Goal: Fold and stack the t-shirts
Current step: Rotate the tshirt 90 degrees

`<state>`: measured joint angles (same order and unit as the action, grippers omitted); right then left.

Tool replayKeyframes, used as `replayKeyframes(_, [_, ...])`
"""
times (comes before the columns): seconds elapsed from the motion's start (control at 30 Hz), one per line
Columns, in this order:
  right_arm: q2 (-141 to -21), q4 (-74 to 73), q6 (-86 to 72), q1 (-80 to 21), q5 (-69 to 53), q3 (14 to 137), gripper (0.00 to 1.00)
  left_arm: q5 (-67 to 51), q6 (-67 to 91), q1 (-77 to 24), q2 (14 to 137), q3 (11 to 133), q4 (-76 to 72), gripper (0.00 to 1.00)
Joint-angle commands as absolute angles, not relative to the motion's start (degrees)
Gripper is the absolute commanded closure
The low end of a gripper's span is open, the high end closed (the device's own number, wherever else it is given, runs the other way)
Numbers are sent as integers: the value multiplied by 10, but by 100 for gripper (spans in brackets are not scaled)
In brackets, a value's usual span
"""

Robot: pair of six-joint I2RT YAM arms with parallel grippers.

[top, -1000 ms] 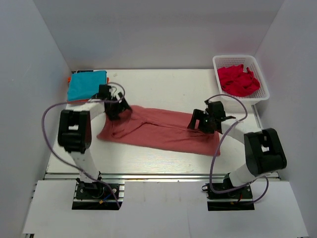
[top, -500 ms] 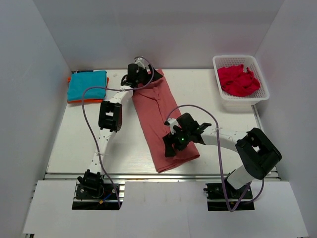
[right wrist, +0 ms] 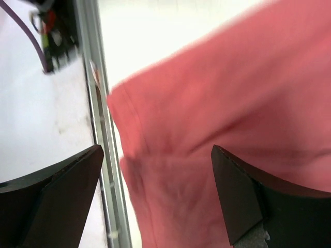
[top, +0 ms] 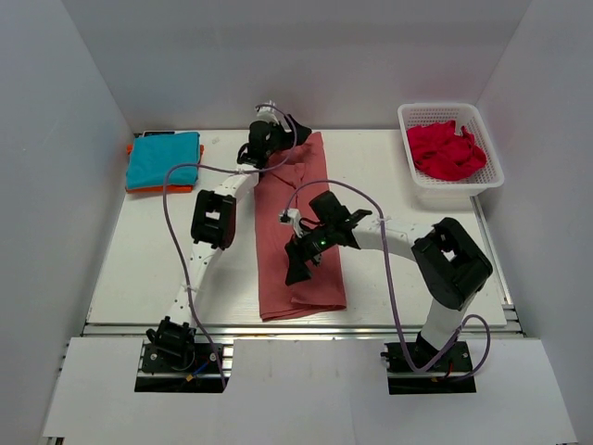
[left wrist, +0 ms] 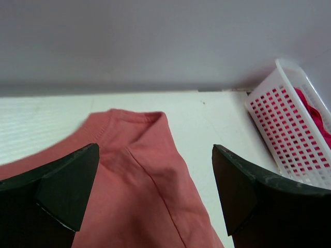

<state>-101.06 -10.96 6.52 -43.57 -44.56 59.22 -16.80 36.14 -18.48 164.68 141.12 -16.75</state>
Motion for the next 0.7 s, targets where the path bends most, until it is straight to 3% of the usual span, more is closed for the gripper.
replayKeyframes(0.0, [-1002, -68, 68, -435, -477, 635, 10, -142, 343, -173, 1564, 1427, -197, 0])
replayKeyframes(0.1, [-964, -45, 39, -431, -402, 628, 10, -150, 320, -161, 1497, 1391, -183, 0])
replayKeyframes(0.23, [-931, -48, 5, -412, -155, 632, 10, -117, 219, -149, 1390, 1358, -137, 0])
replayKeyframes(0.37, [-949, -38, -57, -377, -65, 680, 10, -34, 159, -136, 1251, 1295, 6, 0])
replayKeyframes(0.43, [-1000, -41, -69, -355, -61, 741, 10, 25, 150, -131, 1160, 1135, 41, 0])
replayKeyframes(0.53, [-1089, -61, -69, -331, -70, 837, 10, 111, 179, -131, 968, 795, 18, 0])
replayKeyframes(0.67, [-1183, -73, -67, -300, -102, 975, 10, 85, 231, -138, 791, 556, -16, 0])
